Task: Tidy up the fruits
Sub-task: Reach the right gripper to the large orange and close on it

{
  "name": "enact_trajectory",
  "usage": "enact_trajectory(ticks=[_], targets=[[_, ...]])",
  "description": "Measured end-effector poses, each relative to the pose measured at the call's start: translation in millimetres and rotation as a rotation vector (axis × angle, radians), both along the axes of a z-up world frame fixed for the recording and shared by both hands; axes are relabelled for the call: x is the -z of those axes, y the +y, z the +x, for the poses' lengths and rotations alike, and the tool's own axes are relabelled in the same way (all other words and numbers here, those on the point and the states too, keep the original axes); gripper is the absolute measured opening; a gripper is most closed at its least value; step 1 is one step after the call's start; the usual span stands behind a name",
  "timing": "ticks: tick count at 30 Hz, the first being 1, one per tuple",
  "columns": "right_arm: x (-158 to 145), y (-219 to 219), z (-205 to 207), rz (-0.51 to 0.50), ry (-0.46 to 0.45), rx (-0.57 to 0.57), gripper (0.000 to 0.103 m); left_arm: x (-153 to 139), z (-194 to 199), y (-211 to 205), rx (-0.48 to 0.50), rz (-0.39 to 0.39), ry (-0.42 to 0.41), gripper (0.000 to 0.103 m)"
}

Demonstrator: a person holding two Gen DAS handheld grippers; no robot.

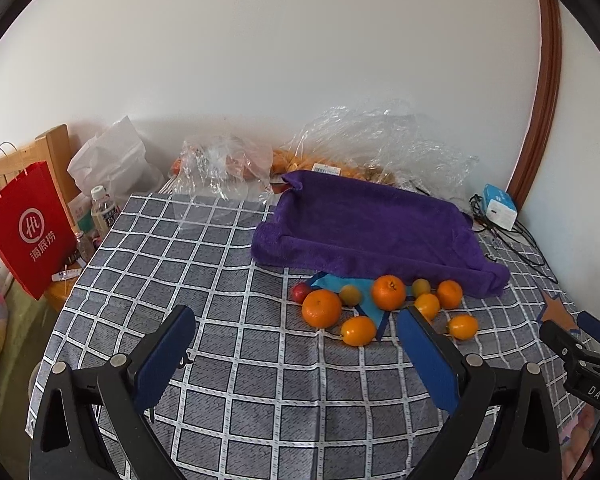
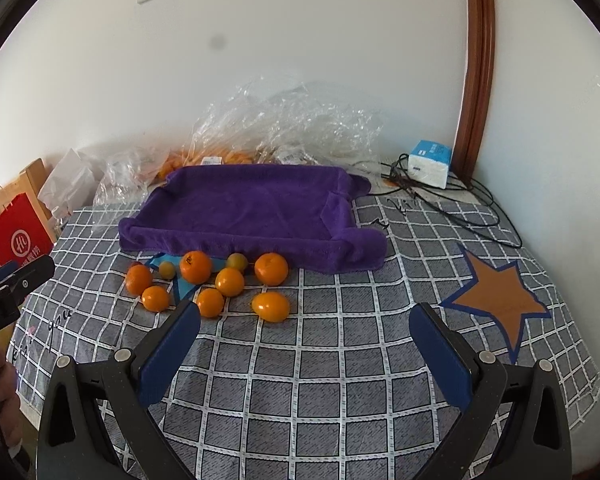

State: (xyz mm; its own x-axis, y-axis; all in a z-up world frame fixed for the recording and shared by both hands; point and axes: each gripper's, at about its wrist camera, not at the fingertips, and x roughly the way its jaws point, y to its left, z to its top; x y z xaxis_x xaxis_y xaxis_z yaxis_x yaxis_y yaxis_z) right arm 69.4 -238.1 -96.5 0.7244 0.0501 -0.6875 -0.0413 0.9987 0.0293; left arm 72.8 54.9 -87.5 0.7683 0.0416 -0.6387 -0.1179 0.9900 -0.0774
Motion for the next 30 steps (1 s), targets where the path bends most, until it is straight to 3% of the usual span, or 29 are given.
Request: enact_trajectory(ticks=[5,9,13,17,23,28,30], targets=[[32,4,23,0.024,0.059,-0.008,0.094,26,19,20,-0.022,-0.036,0.079,0.085],[56,13,35,-0.018,0.067,-0.024,0.086,42,27,28,-0.009,-0.041,0.096,0.085],[75,19,51,0.019,0.117,-0.079,0.068,57,36,30,0.031,-0.065,0.146,0.084],[90,24,66,0.004,0.141,-0.093,0.064,63,39,27,0.042,-0.052,0.146,0.082],[105,30,86,0.007,0.175,-0.117,0.052,75,46,24,0.064,-0.071,0.158,0.082],[106,34,86,-0.014,0.17,-0.136,0.033,79,59,15,0.08,-0.099,0.159,0.082],[105,32,86,-0.016,0.178,-0.137,0.033,78,65,11,0.079,-0.106,0.144,0.082]])
